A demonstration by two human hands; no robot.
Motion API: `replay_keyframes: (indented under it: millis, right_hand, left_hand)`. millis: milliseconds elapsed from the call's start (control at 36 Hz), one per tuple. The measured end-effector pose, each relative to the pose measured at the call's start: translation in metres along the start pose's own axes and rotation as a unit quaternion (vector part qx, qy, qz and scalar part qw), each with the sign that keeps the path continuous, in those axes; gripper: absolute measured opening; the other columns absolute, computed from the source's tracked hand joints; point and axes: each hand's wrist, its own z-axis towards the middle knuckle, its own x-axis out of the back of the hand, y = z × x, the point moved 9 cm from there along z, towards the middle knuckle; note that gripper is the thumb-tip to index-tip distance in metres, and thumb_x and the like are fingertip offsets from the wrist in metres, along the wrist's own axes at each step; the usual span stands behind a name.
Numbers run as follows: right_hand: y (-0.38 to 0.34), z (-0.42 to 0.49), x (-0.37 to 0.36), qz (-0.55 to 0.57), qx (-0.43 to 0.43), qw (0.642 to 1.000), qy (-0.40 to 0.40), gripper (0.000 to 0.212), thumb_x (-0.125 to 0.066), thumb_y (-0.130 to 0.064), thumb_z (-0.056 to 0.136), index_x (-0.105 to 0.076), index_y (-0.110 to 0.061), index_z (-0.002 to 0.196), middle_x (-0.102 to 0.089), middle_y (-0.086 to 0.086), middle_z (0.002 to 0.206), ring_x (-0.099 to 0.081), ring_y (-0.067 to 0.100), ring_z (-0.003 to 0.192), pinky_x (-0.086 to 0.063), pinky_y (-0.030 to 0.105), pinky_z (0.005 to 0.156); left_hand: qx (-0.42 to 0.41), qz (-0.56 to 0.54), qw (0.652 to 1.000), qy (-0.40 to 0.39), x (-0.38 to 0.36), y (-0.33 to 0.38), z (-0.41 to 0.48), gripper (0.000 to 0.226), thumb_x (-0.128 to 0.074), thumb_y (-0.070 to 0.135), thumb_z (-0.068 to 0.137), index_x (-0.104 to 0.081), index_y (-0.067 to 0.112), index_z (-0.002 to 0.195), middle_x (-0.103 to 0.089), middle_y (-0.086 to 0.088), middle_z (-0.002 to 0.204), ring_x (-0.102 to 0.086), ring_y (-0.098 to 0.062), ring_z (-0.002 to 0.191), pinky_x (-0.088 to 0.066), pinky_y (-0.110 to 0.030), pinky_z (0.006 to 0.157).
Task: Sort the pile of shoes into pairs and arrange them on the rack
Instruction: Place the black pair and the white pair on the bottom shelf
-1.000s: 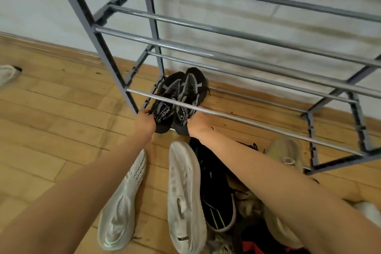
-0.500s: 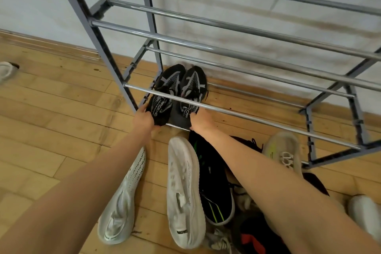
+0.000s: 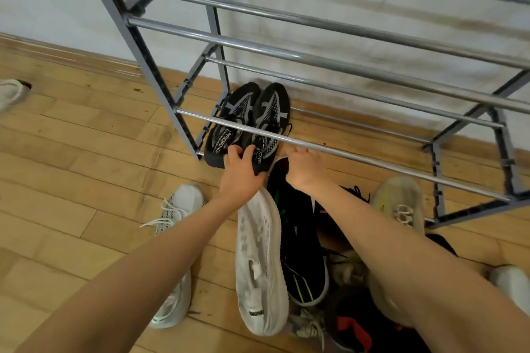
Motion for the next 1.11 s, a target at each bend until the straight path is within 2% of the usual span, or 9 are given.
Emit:
replay_keyframes:
  millis: [222,278,333,389,500,611,861,972,1111]
  right_hand:
    - [0.017,-0.008,0.014,0.018,-0.039,0.999,-0.005,0.026,-0.031,-0.003,0.094,-0.055,-0.007,0.084,-0.062,0.015,0.101,-0.053,0.017,0.07,-0.037,0.026,0.051]
    - [0.026,-0.01,0.011,0.035,-0.041,0.998,-0.017,0.032,-0.03,-0.003,0.096,-0.061,-0.005,0.102,-0.062,0.015,0.109,-0.059,0.02,0.084,-0.047,0.029,0.065]
    - [0.028,-0.012,0.009,0.047,-0.023,0.998,-0.017,0.041,-0.031,-0.002,0.096,-0.054,-0.011,0.129,-0.056,0.012,0.129,-0.056,0.025,0.111,-0.044,0.029,0.086]
    - [0.024,-0.015,0.009,0.027,-0.004,1.0,-0.008,0.044,-0.036,-0.002,0.095,-0.049,-0.014,0.135,-0.052,0.011,0.135,-0.05,0.027,0.12,-0.04,0.031,0.096]
    - [0.029,-0.015,0.003,0.055,-0.012,0.998,-0.017,0.039,-0.044,-0.005,0.092,-0.049,-0.012,0.13,-0.054,0.014,0.127,-0.053,0.03,0.113,-0.046,0.037,0.095]
    - [0.036,-0.02,-0.002,0.093,-0.025,0.994,-0.046,0.053,-0.052,-0.01,0.092,-0.035,-0.013,0.142,-0.046,0.015,0.139,-0.045,0.031,0.125,-0.041,0.037,0.101]
    - [0.039,-0.05,0.002,0.089,0.003,0.994,-0.066,0.071,-0.056,-0.017,0.092,-0.018,-0.015,0.151,-0.041,0.016,0.145,-0.042,0.031,0.13,-0.037,0.035,0.104]
    - [0.04,-0.08,0.007,0.063,0.026,0.995,-0.075,0.065,-0.055,-0.02,0.093,-0.024,-0.014,0.15,-0.028,0.011,0.155,-0.026,0.028,0.142,-0.024,0.034,0.113]
    - [0.054,-0.125,0.011,0.062,0.034,0.995,-0.069,0.05,-0.054,-0.025,0.094,-0.041,-0.016,0.141,-0.039,0.01,0.145,-0.031,0.029,0.136,-0.029,0.036,0.108]
  left_hand:
    - [-0.02,0.116,0.993,-0.002,0.002,0.009,0.008,0.055,-0.062,0.024,0.088,-0.037,0.016,0.137,-0.033,-0.017,0.137,-0.031,-0.036,0.125,-0.042,-0.04,0.094]
    - [-0.026,0.098,0.995,-0.006,0.001,0.01,0.007,0.056,-0.062,0.027,0.088,-0.038,0.017,0.138,-0.034,-0.016,0.136,-0.032,-0.035,0.125,-0.04,-0.04,0.097]
    - [-0.036,0.066,0.997,-0.017,-0.002,0.014,0.006,0.055,-0.063,0.029,0.087,-0.041,0.017,0.136,-0.037,-0.015,0.134,-0.034,-0.034,0.124,-0.037,-0.04,0.101]
    - [-0.047,0.049,0.997,-0.037,-0.008,0.016,0.004,0.051,-0.064,0.027,0.087,-0.044,0.016,0.133,-0.04,-0.014,0.133,-0.035,-0.034,0.122,-0.036,-0.04,0.102]
    - [-0.033,0.063,0.995,-0.076,-0.019,0.013,0.005,0.053,-0.062,0.022,0.088,-0.04,0.015,0.136,-0.035,-0.015,0.143,-0.032,-0.037,0.128,-0.033,-0.043,0.105]
    - [-0.011,0.091,0.993,-0.08,-0.023,0.016,0.005,0.056,-0.061,0.022,0.089,-0.034,0.014,0.138,-0.034,-0.017,0.139,-0.032,-0.038,0.127,-0.033,-0.043,0.105]
    - [0.029,-0.045,0.997,-0.055,-0.008,0.015,-0.038,0.061,-0.05,0.022,0.096,-0.02,0.009,0.148,-0.023,-0.015,0.152,-0.033,-0.031,0.136,-0.031,-0.038,0.108]
    - [0.034,-0.025,0.997,-0.062,-0.014,0.01,-0.087,0.066,-0.057,0.028,0.091,-0.025,0.007,0.145,-0.025,-0.013,0.149,-0.031,-0.03,0.135,-0.03,-0.037,0.107]
    - [0.114,-0.051,0.985,-0.116,-0.032,-0.013,-0.138,0.079,-0.063,0.037,0.086,-0.022,0.01,0.146,-0.021,-0.013,0.151,-0.027,-0.03,0.138,-0.029,-0.041,0.111]
